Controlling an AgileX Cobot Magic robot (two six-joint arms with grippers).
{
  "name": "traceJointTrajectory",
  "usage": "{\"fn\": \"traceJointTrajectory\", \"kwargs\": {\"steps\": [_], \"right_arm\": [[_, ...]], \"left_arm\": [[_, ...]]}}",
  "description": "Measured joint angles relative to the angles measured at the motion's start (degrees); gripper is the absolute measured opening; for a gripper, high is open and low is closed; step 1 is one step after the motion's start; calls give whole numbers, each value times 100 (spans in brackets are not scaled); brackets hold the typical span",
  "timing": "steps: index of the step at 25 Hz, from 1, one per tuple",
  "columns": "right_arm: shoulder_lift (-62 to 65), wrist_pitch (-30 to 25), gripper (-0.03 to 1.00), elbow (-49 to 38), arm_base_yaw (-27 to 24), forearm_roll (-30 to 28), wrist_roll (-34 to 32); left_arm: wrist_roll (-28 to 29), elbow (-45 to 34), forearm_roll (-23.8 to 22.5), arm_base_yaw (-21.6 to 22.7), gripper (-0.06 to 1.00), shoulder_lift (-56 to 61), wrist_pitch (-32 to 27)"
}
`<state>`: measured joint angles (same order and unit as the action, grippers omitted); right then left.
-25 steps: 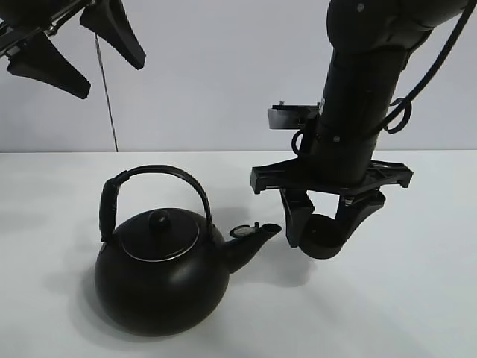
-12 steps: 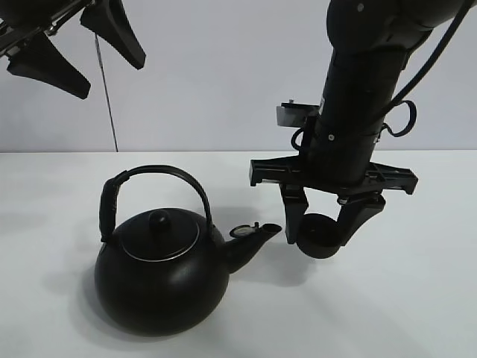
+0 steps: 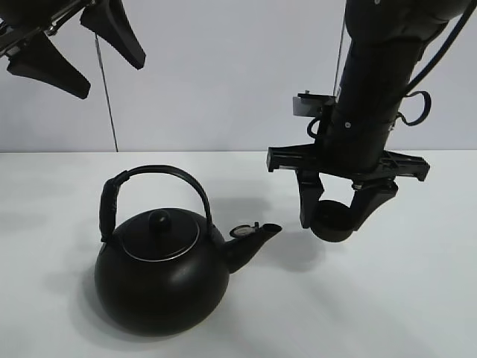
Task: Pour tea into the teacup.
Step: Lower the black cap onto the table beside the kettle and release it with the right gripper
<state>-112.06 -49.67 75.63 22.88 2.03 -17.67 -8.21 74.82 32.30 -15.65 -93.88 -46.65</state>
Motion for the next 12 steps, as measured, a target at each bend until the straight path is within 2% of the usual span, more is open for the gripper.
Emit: {"fn": "traceJointTrajectory", "kwargs": {"steps": [5, 12], "right_arm": [[-410, -445, 40, 796, 0, 63, 119], [-874, -491, 40, 1042, 39, 797, 554]], "left_arm": [[0, 0, 0, 0, 54, 0, 0], [0, 0, 0, 0, 54, 0, 0]]}}
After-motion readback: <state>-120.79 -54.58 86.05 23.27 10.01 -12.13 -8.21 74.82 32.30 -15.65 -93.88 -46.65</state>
